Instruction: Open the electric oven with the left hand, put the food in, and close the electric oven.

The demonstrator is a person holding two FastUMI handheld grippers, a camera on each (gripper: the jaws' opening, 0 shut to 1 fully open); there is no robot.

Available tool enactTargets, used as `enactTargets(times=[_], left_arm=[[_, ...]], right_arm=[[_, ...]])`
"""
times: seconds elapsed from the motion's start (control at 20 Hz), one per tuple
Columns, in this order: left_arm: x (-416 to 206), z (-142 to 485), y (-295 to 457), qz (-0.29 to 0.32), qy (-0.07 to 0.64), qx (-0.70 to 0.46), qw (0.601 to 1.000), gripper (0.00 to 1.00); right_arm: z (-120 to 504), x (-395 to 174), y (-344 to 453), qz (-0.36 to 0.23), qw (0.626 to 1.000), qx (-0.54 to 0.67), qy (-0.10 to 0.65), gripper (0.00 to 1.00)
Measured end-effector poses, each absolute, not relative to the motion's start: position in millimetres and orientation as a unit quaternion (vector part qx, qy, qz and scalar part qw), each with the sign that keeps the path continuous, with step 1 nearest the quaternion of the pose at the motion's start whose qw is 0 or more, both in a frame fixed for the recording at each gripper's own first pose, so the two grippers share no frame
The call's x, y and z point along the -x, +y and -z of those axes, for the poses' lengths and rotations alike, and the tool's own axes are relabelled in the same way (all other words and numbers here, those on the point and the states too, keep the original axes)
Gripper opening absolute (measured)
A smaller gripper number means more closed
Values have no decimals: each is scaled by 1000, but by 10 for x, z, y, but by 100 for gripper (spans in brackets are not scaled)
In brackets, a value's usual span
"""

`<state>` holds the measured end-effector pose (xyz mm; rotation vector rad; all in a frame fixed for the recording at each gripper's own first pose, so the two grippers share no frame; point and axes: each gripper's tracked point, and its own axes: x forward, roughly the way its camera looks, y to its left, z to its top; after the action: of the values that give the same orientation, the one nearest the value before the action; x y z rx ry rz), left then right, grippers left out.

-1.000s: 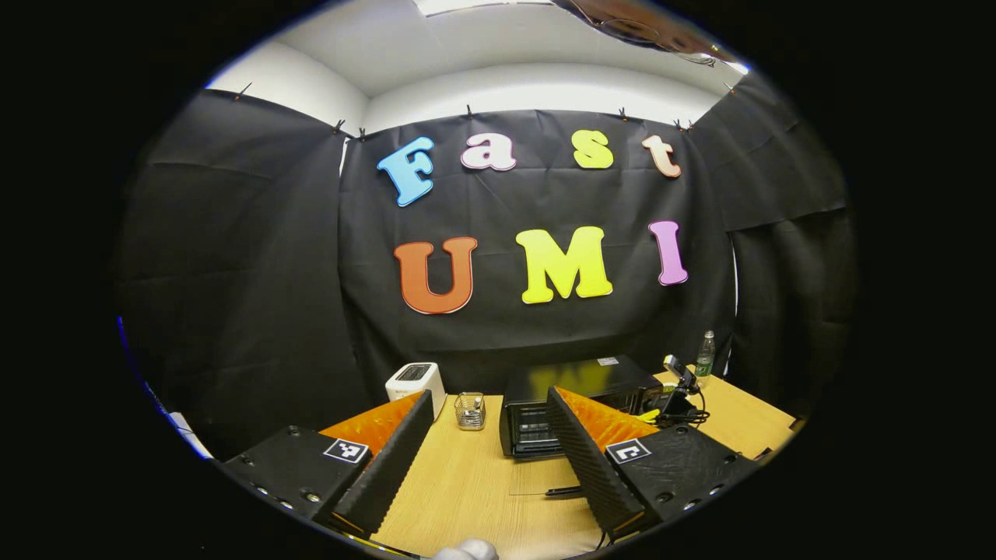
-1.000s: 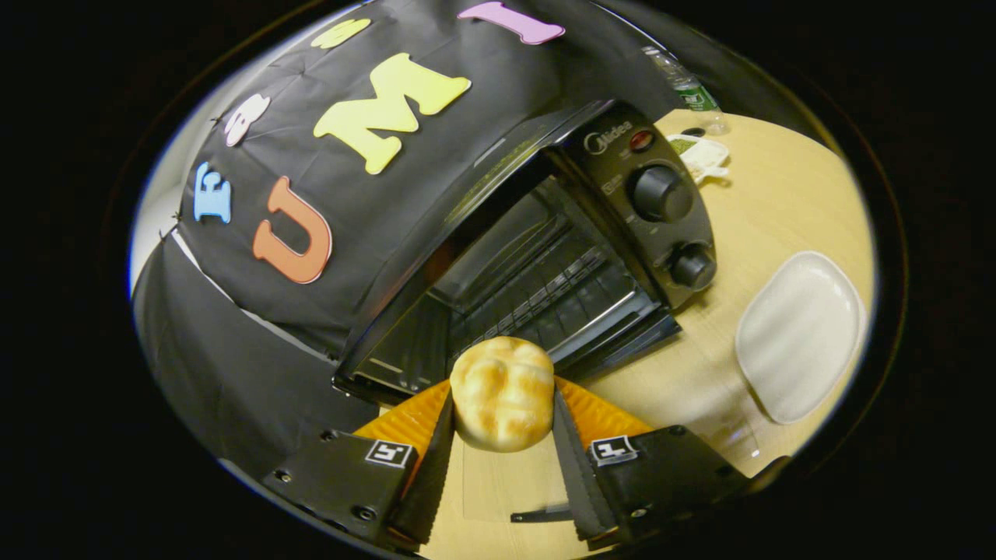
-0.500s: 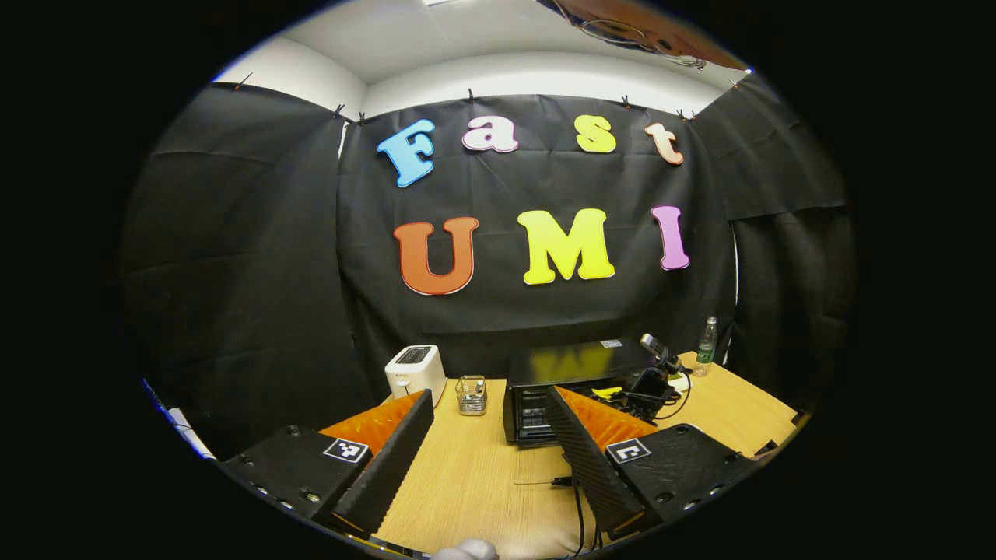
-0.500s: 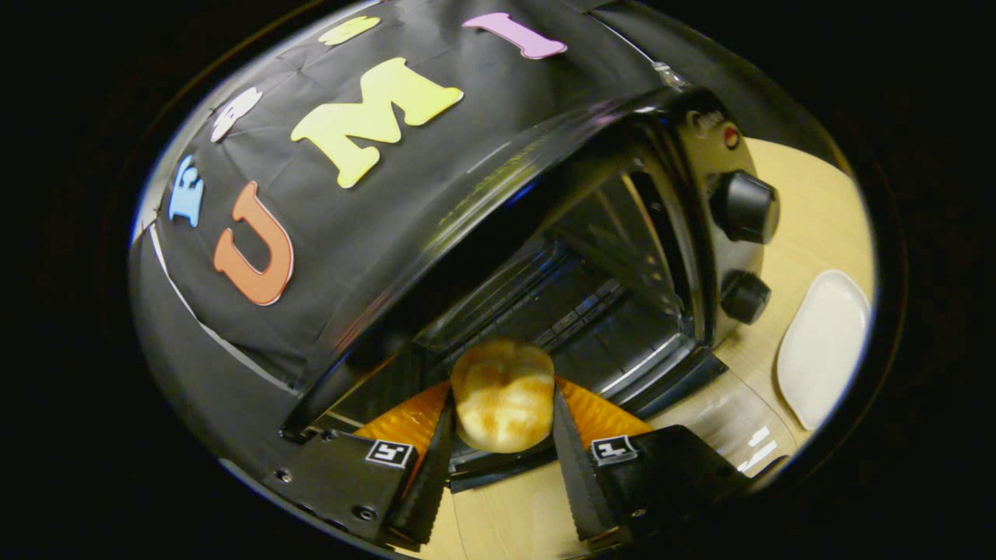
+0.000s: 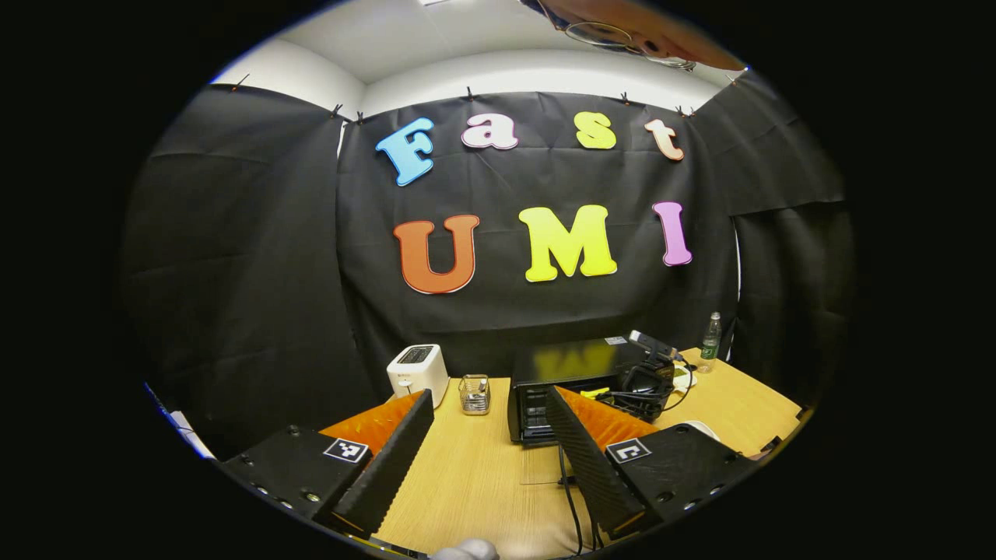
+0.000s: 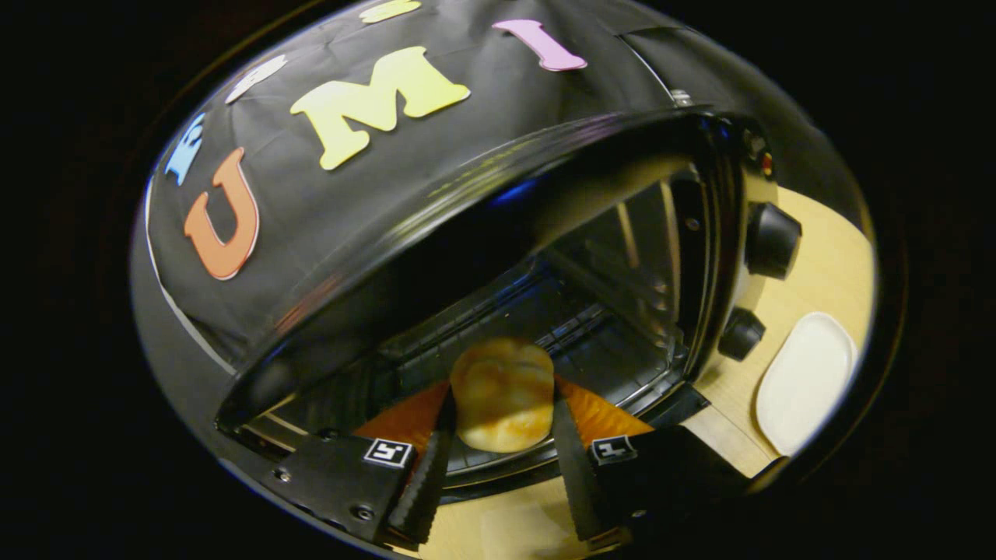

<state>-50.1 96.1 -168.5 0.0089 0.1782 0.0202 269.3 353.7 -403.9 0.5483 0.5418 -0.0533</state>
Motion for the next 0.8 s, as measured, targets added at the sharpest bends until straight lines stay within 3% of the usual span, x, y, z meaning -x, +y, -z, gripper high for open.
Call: enactTargets(times=[0.05, 0.1, 0.15, 0.2, 0.25, 0.3, 0.35, 0.4, 0.45, 0.6, 0.65, 0.8], left_arm=[[496, 1688, 963, -9, 90, -7, 996, 84], [493, 1675, 959, -9, 88, -8, 996, 95], [477, 1678, 955, -9, 88, -8, 996, 84], [481, 1672, 949, -8, 87, -8, 996, 95], [484, 1662, 951, -9, 85, -9, 996, 84], [478, 1667, 953, -10, 85, -10, 996, 84], [482, 1678, 949, -10, 86, -9, 996, 95], [498, 1669, 937, -8, 86, -8, 996, 95], [516, 1662, 916, -7, 84, -9, 996, 84], [532, 1620, 904, -5, 76, -12, 997, 84], [535, 1622, 899, -5, 75, -12, 997, 95], [551, 1621, 861, -3, 71, -8, 997, 95]], right_arm=[[4054, -2692, 3533, 25, 928, -265, 262, 74], [4047, -2683, 3535, 23, 926, -271, 261, 81], [4045, -2679, 3539, 22, 926, -272, 261, 86], [4039, -2670, 3553, 18, 926, -268, 263, 87], [4034, -2661, 3562, 15, 927, -266, 264, 88], [4020, -2630, 3544, 13, 929, -258, 264, 88], [4009, -2608, 3495, 16, 932, -251, 260, 90], [3964, -2604, 3451, 20, 935, -250, 249, 90], [3956, -2600, 3406, 24, 938, -241, 247, 91], [3790, -2546, 3308, 16, 950, -210, 229, 96], [3772, -2506, 3292, 12, 952, -207, 226, 95], [3711, -2282, 3193, -8, 955, -187, 229, 96]])
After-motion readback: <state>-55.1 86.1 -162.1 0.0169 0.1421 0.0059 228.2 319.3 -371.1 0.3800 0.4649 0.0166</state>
